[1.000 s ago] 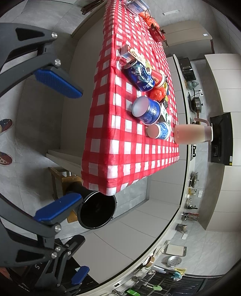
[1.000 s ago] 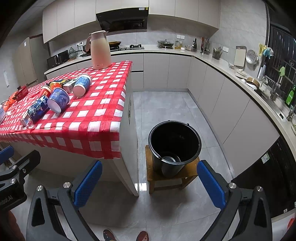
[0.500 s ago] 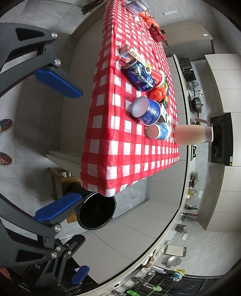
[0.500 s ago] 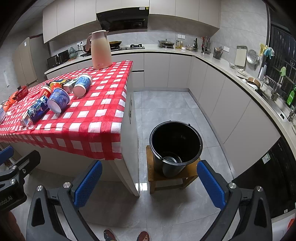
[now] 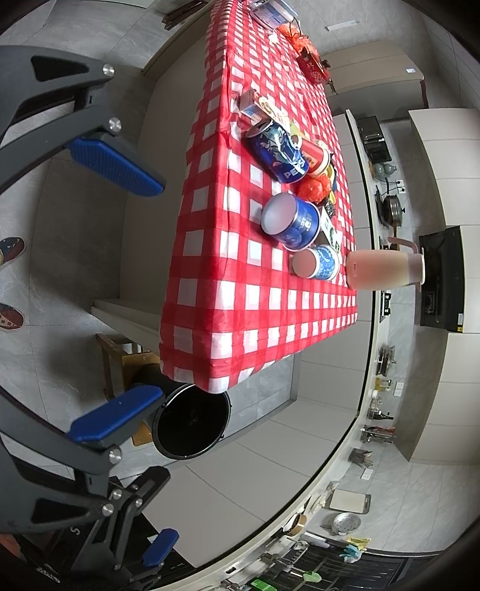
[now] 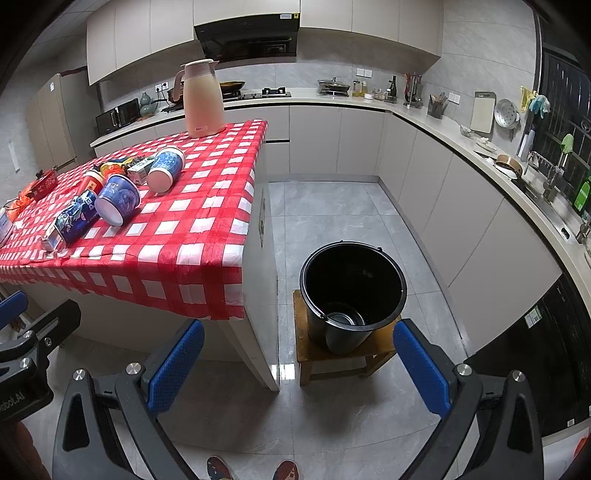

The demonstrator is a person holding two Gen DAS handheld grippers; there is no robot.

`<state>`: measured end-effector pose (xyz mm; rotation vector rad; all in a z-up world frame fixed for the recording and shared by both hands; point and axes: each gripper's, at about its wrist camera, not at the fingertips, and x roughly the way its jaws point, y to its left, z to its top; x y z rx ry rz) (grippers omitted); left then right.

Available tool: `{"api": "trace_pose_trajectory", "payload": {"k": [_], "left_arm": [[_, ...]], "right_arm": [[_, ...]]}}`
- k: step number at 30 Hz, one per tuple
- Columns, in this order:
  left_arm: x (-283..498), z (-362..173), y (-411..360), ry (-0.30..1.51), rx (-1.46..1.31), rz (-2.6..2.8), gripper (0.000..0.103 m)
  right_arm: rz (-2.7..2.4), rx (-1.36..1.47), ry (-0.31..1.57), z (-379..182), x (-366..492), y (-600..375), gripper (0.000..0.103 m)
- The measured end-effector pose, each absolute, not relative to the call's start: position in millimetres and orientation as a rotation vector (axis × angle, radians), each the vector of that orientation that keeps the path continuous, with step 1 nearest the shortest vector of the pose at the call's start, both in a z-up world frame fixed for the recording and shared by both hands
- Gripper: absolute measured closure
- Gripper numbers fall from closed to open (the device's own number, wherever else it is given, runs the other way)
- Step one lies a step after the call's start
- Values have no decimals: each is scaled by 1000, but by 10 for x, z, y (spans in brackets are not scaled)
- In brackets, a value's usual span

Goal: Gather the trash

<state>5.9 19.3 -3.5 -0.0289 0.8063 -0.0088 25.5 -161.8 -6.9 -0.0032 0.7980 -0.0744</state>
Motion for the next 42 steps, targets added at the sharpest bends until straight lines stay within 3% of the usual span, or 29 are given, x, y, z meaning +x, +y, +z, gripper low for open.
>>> {"api": "trace_pose_trajectory", "payload": {"k": [23,42], "left_arm": [[106,17,307,795,-39,84,0],[646,-43,1476,802,-82,182,0]], "right_arm": [[8,-29,768,-7,381,-1555,0],[94,-45,788,1,944,-594,0]]}}
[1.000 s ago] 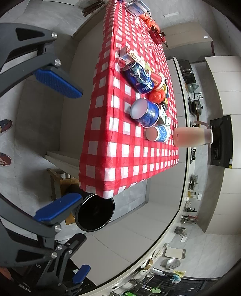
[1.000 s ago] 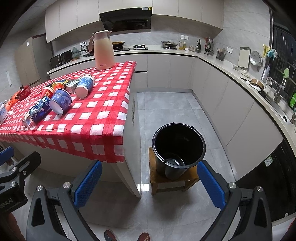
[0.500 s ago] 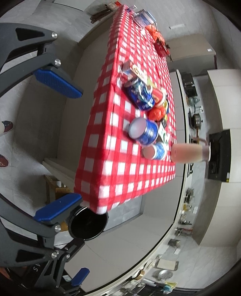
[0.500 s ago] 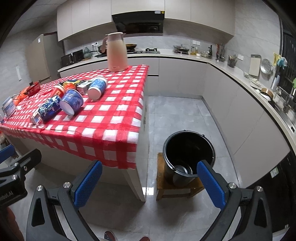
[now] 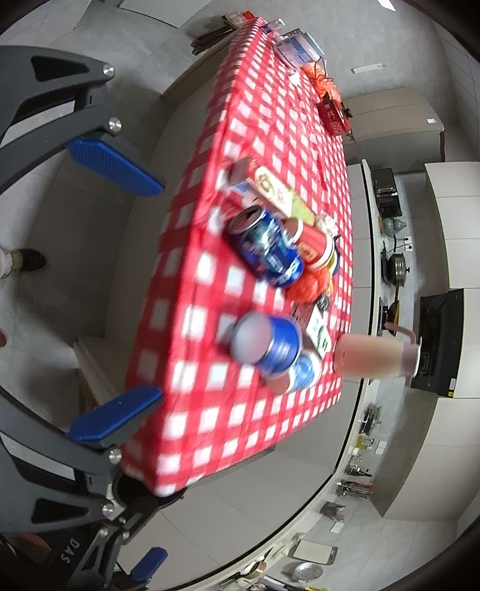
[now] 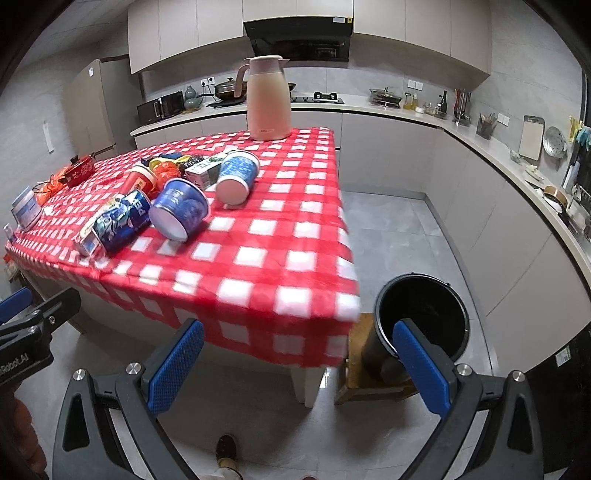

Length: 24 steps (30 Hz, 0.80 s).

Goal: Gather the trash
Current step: 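Grasp the blue Pepsi can with left tool while right tool grasps the blue bowl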

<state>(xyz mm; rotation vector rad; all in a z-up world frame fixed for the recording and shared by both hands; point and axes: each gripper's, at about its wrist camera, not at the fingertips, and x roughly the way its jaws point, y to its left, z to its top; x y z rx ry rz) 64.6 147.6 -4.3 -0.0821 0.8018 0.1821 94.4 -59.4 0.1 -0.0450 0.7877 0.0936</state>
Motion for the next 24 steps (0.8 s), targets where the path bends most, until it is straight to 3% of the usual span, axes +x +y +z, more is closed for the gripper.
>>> {"api": "trace_pose_trajectory", "payload": {"k": [24], "left_arm": [[1973,-319,2353,860,63,-64,1]], "right_arm": [[-12,30,793,-14,2274,759,0]]}}
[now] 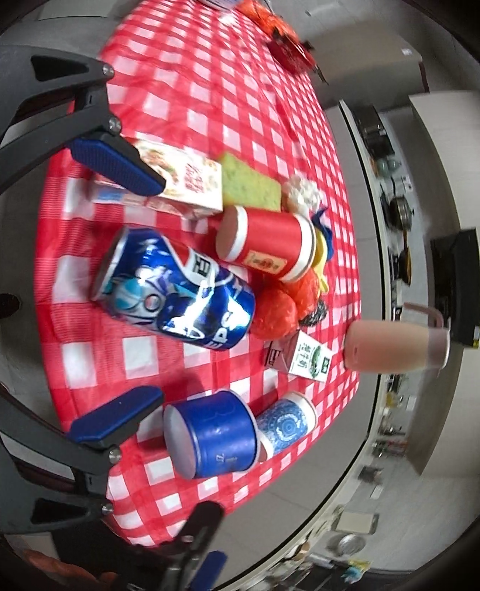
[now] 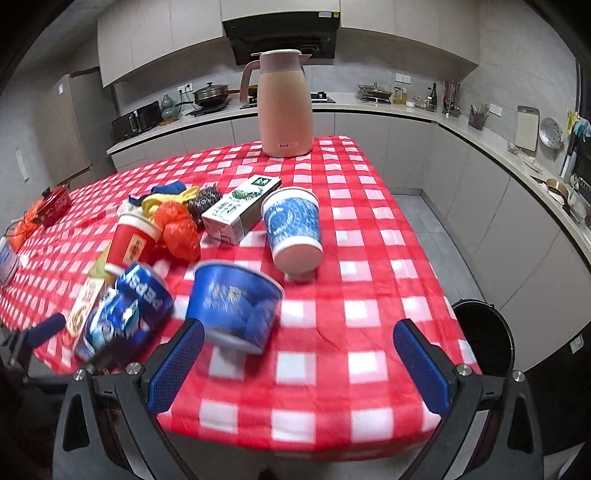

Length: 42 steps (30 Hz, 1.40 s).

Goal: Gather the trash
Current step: 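Grasp the blue Pepsi can with left tool while right tool grasps the blue bowl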

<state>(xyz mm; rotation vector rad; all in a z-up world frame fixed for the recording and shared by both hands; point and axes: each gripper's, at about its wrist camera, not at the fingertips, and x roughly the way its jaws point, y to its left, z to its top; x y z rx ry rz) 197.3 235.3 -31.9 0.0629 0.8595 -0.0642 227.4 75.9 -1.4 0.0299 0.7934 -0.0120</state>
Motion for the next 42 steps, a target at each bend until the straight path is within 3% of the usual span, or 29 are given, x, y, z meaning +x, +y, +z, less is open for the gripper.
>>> {"api": "trace_pose_trajectory", "payload": {"k": [6,12,22,24,26,42], "left_arm": [[2164,-407,2363,889,81,-155,10],[2271,-520,2381,903,89,-216,30],[2266,-538,2439,883,53,-268,35],[2276,-540,2438,884,48,-268,35],[2290,-544,2428,886,46,-262,34],[2301,-587,2405,886,-3,-284,37]], "right_arm": [[-20,54,813,-57,2514,899,0],[-16,86,859,-202,2698,967,0],[35,131,931,-449,2876,1070,0],[47,147,941,-492,2886,1062,4],[82,165,950,-513,2889,1062,20],[94,166,931,-521,2818,1025,24]]}}
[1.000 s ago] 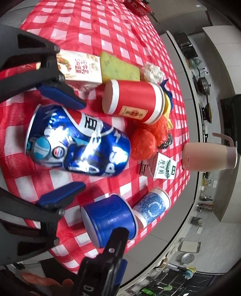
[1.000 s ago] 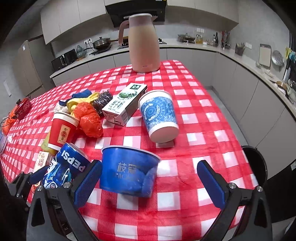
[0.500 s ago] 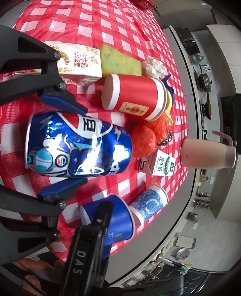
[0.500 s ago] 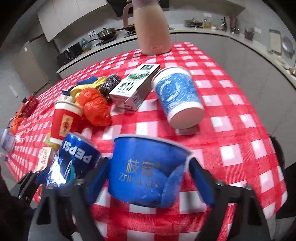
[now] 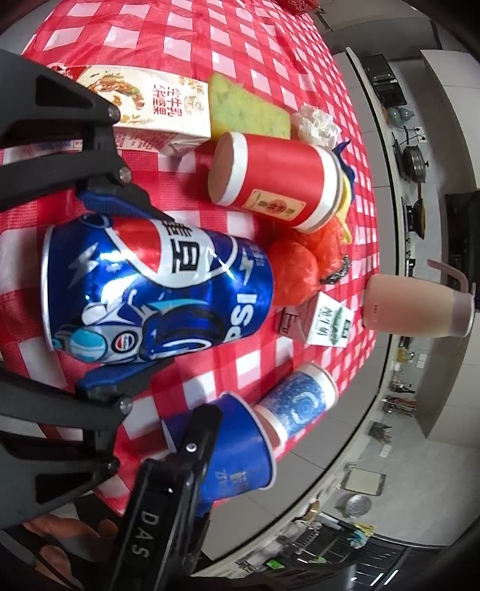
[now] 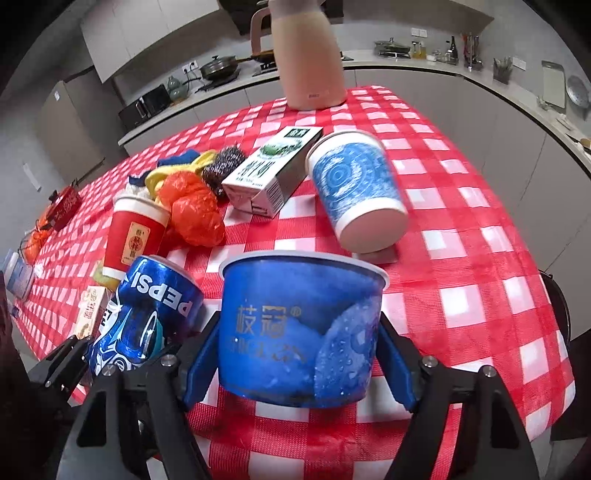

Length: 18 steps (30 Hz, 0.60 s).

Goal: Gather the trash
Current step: 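Grasp the blue Pepsi can with left tool while right tool grasps the blue bowl, then carry can and bowl to the black bin and release both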

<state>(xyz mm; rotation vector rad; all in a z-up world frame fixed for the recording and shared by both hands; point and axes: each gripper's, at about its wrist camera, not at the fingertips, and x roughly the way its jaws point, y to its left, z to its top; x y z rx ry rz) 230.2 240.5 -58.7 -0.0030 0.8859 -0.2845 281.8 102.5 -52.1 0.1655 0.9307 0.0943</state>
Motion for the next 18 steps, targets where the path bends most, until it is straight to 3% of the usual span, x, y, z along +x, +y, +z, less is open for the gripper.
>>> {"api": "trace_pose_trajectory", "payload": {"k": [11,18], "left_arm": [[2182,-309,2058,812,-10,-357,37],[2083,-246,1363,799,20,-440,37]], "right_arm": [[9,196,875,-240,2496,485,25],[-81,251,834,-172,2180,-321,25]]}}
